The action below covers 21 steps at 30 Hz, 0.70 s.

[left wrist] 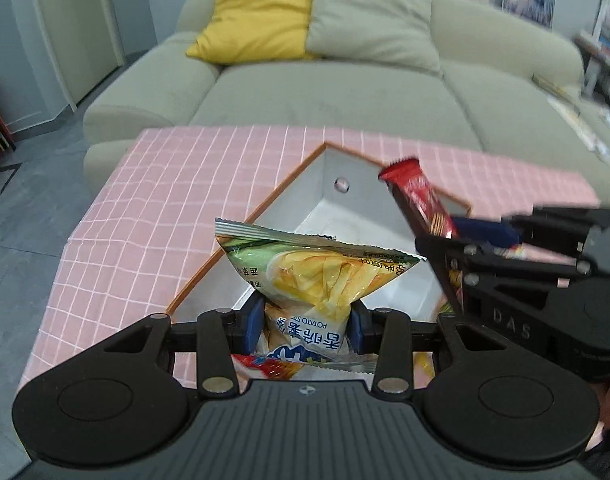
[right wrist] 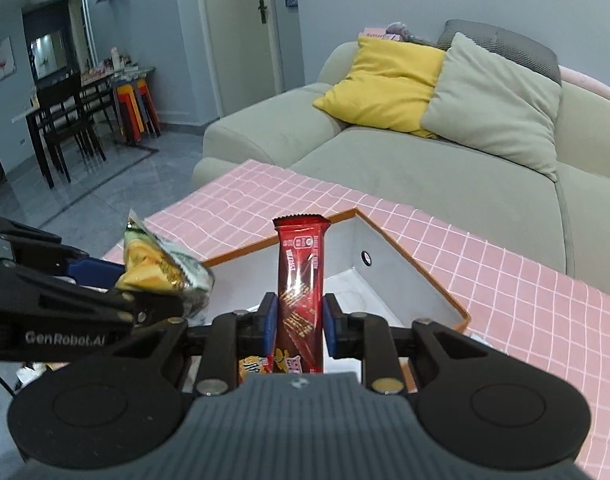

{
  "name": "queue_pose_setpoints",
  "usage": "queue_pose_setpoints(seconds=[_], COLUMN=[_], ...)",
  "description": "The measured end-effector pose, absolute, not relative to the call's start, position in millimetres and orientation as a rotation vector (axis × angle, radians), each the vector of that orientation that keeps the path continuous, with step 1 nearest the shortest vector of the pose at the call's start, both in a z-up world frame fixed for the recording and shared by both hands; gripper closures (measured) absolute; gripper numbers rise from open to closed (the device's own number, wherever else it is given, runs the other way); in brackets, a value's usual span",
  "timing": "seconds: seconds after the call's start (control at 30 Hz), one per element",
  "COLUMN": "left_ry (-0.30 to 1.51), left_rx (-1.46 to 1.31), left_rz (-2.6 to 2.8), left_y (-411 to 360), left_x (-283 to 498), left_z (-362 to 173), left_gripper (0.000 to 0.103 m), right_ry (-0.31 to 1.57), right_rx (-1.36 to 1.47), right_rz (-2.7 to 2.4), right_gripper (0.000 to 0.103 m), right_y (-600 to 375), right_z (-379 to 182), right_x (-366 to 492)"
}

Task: Organize snacks
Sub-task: 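Carry the chip bag and chocolate bar into the box and release them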

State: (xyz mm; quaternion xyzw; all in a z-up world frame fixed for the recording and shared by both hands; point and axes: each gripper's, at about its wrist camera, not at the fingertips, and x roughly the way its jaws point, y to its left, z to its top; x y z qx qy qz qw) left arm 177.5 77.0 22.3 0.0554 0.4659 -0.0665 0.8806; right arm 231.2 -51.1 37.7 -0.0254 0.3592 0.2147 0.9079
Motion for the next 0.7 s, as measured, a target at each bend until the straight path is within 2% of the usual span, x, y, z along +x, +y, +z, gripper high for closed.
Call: queue_pose_setpoints(seconds=[0.7], left_ry=[1.278], left_rx=[0.184], left_rz=[-0.185], left_y=[78.5], left_x=[222.7], left_z=[-57.3], left_gripper=[0.056], right_ry=[0.97], right_rx=[-0.278], right_rz=[0.471], right_gripper=[0.083], right_y=[-12.1], right_z=[-52.2], right_x=[307.9])
